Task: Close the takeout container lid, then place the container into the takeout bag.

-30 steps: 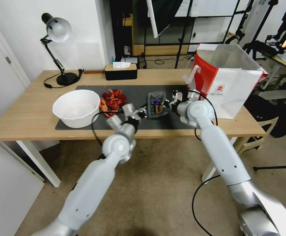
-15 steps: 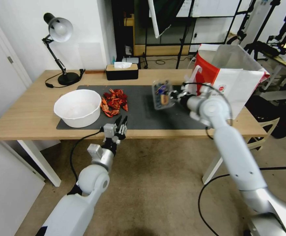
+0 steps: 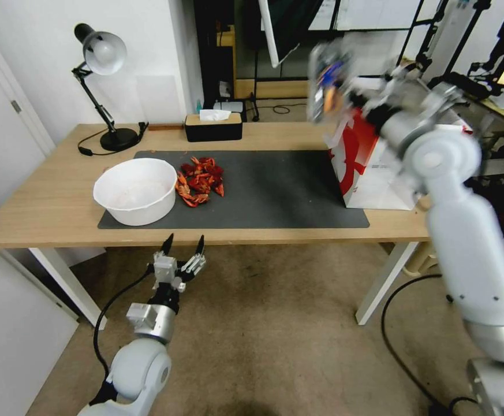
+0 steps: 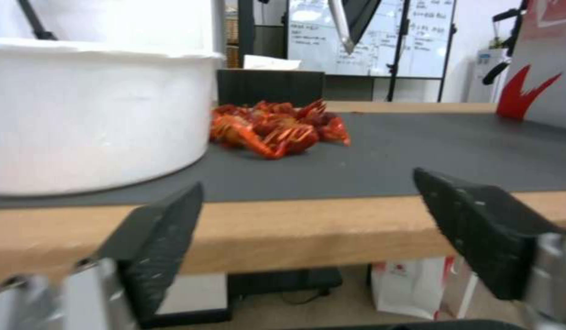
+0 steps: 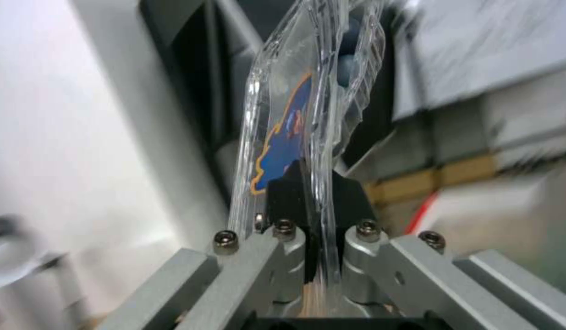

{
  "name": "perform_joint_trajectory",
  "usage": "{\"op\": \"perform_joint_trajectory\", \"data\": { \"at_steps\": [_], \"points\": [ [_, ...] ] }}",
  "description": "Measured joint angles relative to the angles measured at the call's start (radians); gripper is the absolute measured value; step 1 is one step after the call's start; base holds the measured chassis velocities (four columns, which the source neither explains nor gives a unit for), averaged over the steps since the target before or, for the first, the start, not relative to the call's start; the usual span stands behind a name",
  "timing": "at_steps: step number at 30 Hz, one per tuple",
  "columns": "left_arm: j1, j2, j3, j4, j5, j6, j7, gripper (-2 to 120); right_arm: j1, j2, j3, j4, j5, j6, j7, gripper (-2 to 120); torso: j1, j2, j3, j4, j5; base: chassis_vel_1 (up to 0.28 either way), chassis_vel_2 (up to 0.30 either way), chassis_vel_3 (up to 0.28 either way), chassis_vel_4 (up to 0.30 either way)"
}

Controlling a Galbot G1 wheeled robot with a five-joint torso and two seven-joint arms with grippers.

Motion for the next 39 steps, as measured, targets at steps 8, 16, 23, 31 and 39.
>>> {"op": "perform_joint_trajectory", "data": {
  "at_steps": [8, 16, 23, 31, 39],
  "points": [
    [0.052, -0.012, -0.01, 0.0, 0.005, -0.032, 0.005, 100, 0.04, -0.104, 0.058, -0.099, -0.15, 0.025, -0.023, 0, 0.0, 0.0, 0.0, -0.0003, 0.0, 0.0, 0.0, 0.0, 0.0],
    [0.053, -0.018, -0.012, 0.003, 0.006, -0.037, 0.005, 100, -0.042, -0.107, 0.068, -0.158, -0.177, 0.033, -0.005, 0, 0.0, 0.0, 0.0, -0.0001, 0.0001, 0.0, 0.0, 0.0, 0.0],
    [0.049, -0.016, -0.013, -0.006, 0.007, -0.035, -0.001, 100, -0.086, -0.089, 0.069, -0.171, -0.17, 0.015, 0.01, 20, 0.0, 0.0, 0.0, -0.0001, -0.0003, 0.0, 0.0, 0.0, 0.0],
    [0.036, -0.007, -0.018, -0.011, 0.004, -0.024, -0.005, 100, -0.103, -0.086, 0.064, -0.162, -0.189, -0.006, 0.049, 53, 0.0, 0.0, 0.0, -0.0001, -0.0003, 0.0, 0.0, 0.0, 0.0],
    [0.039, -0.019, -0.017, -0.017, 0.003, -0.019, -0.003, 100, -0.108, -0.108, 0.05, -0.086, -0.175, 0.088, -0.014, 83, 0.0, 0.0, 0.0, 0.0, -0.0003, 0.0, 0.0, 0.0, 0.0]
  ]
}}
